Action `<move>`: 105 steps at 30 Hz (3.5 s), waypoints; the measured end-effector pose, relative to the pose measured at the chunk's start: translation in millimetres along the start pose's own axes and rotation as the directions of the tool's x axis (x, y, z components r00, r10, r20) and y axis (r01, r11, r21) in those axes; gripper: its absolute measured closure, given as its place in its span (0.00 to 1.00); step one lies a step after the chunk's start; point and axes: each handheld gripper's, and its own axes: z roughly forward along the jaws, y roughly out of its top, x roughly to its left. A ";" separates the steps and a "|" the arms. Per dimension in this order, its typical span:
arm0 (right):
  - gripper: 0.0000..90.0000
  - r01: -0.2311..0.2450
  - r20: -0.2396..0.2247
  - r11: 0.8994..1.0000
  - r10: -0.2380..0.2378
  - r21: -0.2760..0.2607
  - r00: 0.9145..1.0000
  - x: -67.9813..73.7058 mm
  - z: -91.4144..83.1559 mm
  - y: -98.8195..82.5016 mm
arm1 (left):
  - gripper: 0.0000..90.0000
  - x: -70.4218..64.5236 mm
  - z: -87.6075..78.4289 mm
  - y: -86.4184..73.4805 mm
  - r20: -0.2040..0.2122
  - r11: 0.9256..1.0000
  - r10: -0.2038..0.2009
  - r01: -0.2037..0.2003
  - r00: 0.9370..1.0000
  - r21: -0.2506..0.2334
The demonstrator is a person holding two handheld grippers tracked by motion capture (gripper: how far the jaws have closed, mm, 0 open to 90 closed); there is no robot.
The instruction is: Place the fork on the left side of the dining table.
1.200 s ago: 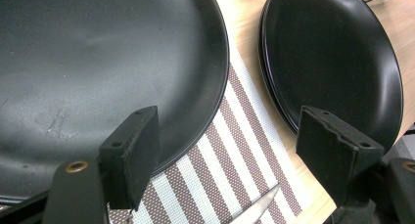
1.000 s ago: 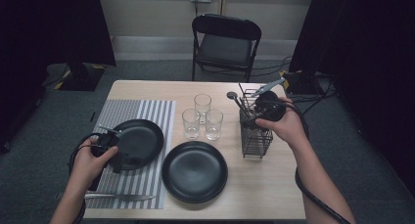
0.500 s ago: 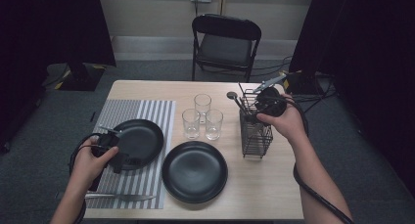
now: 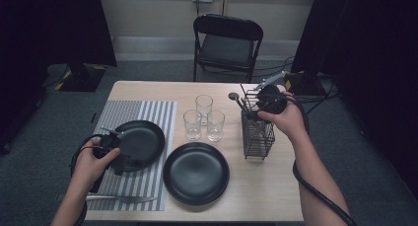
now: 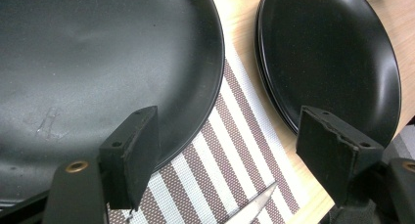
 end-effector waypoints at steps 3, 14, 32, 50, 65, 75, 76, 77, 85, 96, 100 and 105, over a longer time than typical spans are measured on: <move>0.41 -0.009 0.009 1.000 0.009 0.006 1.000 -3.3 1.9 0.6 | 0.27 0.5 -0.1 0.1 -0.002 1.000 0.000 0.000 1.000 -0.002; 0.45 -0.008 0.019 1.000 0.008 0.010 1.000 -8.1 7.2 7.0 | 0.27 0.2 -0.3 0.3 0.004 1.000 0.000 0.000 1.000 0.003; 0.49 -0.020 0.057 1.000 0.020 -0.001 0.998 -15.2 11.9 11.4 | 0.28 1.2 -2.4 0.8 0.017 1.000 -0.004 0.004 1.000 -0.023; 0.58 0.012 0.057 1.000 -0.013 0.004 0.998 -15.3 20.8 16.6 | 0.28 2.0 -2.0 0.7 0.015 1.000 0.009 -0.009 1.000 -0.023; 0.70 0.019 0.052 1.000 -0.020 0.016 0.998 -15.4 31.3 17.1 | 0.27 3.8 -2.0 0.2 0.008 1.000 0.013 -0.013 1.000 -0.013; 0.77 0.037 0.051 0.999 -0.037 0.018 0.998 -14.6 39.6 18.1 | 0.27 4.4 -2.3 -0.5 0.009 1.000 0.002 -0.002 1.000 -0.014; 0.78 0.038 0.050 0.999 -0.039 0.017 0.998 -14.5 40.7 18.4 | 0.27 4.7 -2.3 -0.5 0.010 1.000 0.004 -0.004 1.000 -0.012; 0.79 0.038 0.048 0.999 -0.038 0.018 0.998 -14.3 41.4 18.7 | 0.27 4.8 -2.4 -0.6 0.009 1.000 0.001 -0.001 1.000 -0.013; 0.85 0.040 0.051 0.999 -0.041 0.019 0.998 -13.1 47.9 19.0 | 0.27 6.4 -3.3 -0.9 0.006 1.000 0.001 -0.001 1.000 -0.017; 0.90 0.051 0.080 0.999 -0.052 0.014 0.995 -12.8 43.4 18.4 | 0.27 7.0 -4.1 -1.2 0.001 1.000 -0.003 0.003 1.000 -0.023; 0.90 0.046 0.086 0.999 -0.046 0.002 0.995 -13.5 40.8 16.1 | 0.27 7.1 -4.0 -1.3 0.000 1.000 0.000 0.000 1.000 -0.014; 0.96 0.031 0.105 0.999 -0.030 -0.015 0.994 -13.7 35.7 15.6 | 0.27 6.6 -4.1 -1.1 -0.005 1.000 -0.001 0.000 1.000 -0.021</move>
